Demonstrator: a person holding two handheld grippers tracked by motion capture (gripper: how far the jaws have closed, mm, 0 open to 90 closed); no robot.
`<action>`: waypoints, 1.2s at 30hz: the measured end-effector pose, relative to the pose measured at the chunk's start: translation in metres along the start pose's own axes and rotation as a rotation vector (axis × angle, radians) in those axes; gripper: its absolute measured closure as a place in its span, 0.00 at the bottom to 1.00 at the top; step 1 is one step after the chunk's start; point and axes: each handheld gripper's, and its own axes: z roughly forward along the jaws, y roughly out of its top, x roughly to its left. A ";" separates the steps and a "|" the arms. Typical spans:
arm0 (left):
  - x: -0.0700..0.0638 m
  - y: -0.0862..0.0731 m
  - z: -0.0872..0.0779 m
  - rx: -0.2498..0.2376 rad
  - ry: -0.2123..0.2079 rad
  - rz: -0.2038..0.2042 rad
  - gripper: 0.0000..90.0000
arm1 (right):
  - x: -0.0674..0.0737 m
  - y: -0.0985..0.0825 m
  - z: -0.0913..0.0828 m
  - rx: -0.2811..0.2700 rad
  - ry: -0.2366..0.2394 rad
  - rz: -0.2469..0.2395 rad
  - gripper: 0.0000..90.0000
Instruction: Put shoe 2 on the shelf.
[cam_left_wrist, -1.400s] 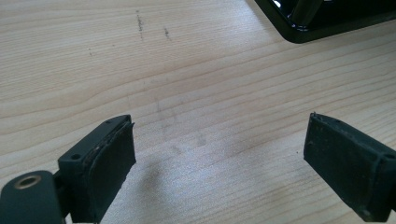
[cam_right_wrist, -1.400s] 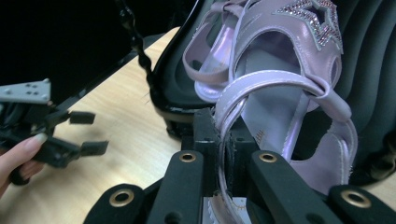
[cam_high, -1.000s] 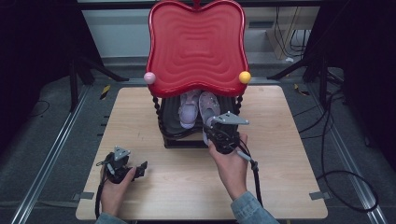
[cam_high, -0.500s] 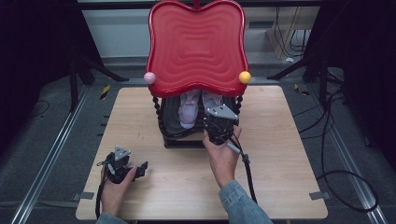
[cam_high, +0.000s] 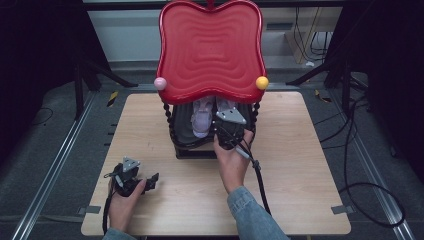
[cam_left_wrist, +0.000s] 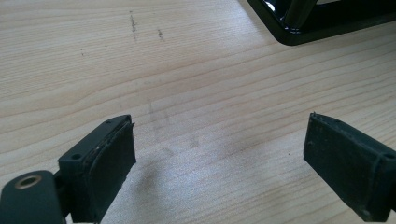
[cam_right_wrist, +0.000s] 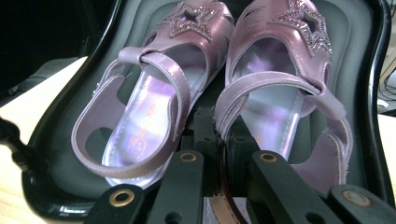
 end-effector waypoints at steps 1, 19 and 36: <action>0.000 0.000 0.000 0.000 0.000 0.001 0.09 | 0.001 0.000 0.001 0.000 -0.006 -0.007 0.96; 0.000 0.001 0.000 -0.003 -0.002 0.003 0.09 | 0.004 -0.002 0.019 0.039 -0.040 -0.039 0.96; -0.001 0.001 0.000 -0.003 -0.005 0.005 0.09 | 0.013 0.002 0.027 0.068 -0.035 -0.081 0.96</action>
